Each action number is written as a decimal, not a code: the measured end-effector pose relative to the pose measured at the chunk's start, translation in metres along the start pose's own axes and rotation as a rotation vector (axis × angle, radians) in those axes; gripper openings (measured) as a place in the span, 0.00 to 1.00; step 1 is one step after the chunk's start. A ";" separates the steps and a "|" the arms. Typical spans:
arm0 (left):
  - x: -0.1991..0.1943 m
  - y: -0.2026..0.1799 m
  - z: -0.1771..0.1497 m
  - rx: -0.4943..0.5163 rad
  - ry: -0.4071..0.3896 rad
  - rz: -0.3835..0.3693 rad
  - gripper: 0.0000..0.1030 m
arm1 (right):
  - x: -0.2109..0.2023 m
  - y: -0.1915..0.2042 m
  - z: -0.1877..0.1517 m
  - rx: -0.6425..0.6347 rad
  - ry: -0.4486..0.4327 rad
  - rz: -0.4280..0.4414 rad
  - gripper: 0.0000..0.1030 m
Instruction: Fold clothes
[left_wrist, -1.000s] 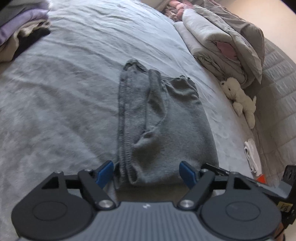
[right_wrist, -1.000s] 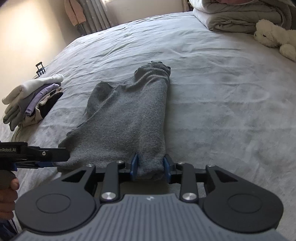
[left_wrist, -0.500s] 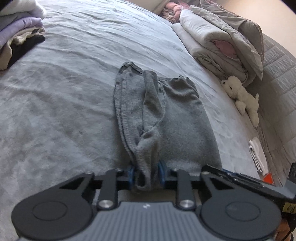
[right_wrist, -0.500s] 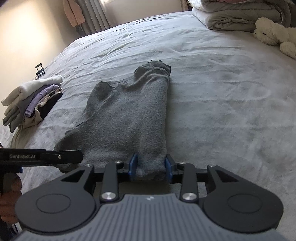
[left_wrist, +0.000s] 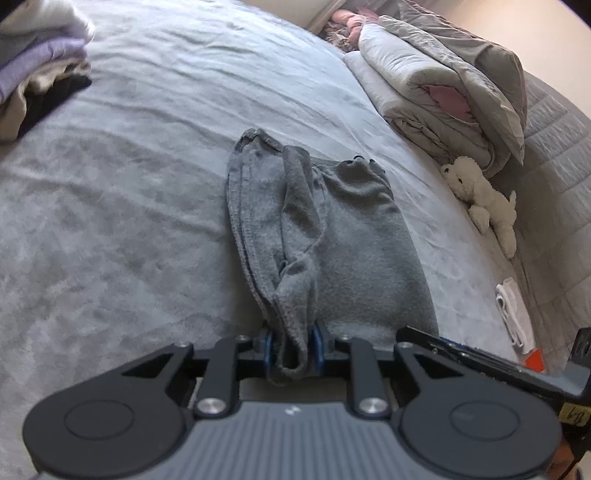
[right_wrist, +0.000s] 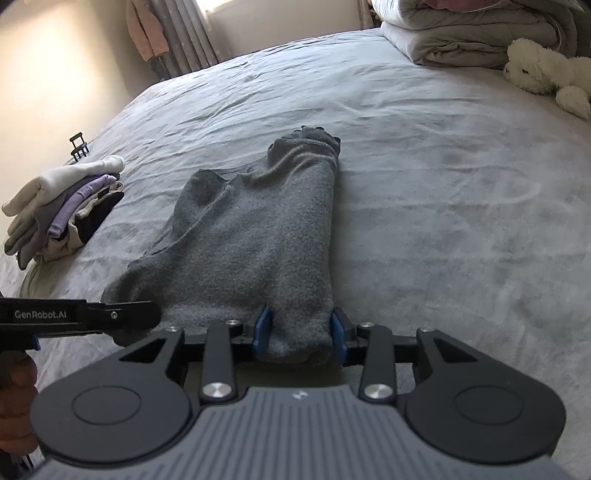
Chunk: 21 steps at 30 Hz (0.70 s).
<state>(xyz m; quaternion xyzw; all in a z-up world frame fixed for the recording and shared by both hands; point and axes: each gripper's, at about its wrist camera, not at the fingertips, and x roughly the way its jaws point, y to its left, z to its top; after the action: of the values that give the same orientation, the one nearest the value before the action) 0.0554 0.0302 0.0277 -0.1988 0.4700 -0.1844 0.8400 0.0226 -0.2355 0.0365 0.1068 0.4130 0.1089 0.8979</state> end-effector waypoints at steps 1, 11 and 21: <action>0.001 0.001 0.000 -0.008 0.003 -0.004 0.21 | 0.000 -0.001 0.000 0.009 -0.001 0.001 0.46; 0.007 0.009 0.003 -0.060 0.020 -0.026 0.28 | 0.005 -0.003 -0.001 0.047 -0.002 0.012 0.51; 0.010 0.008 0.004 -0.053 0.012 -0.025 0.31 | 0.008 -0.001 -0.003 0.047 -0.014 0.012 0.57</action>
<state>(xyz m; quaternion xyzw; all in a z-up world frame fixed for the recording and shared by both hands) 0.0650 0.0330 0.0182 -0.2255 0.4774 -0.1835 0.8292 0.0254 -0.2337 0.0289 0.1310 0.4085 0.1038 0.8973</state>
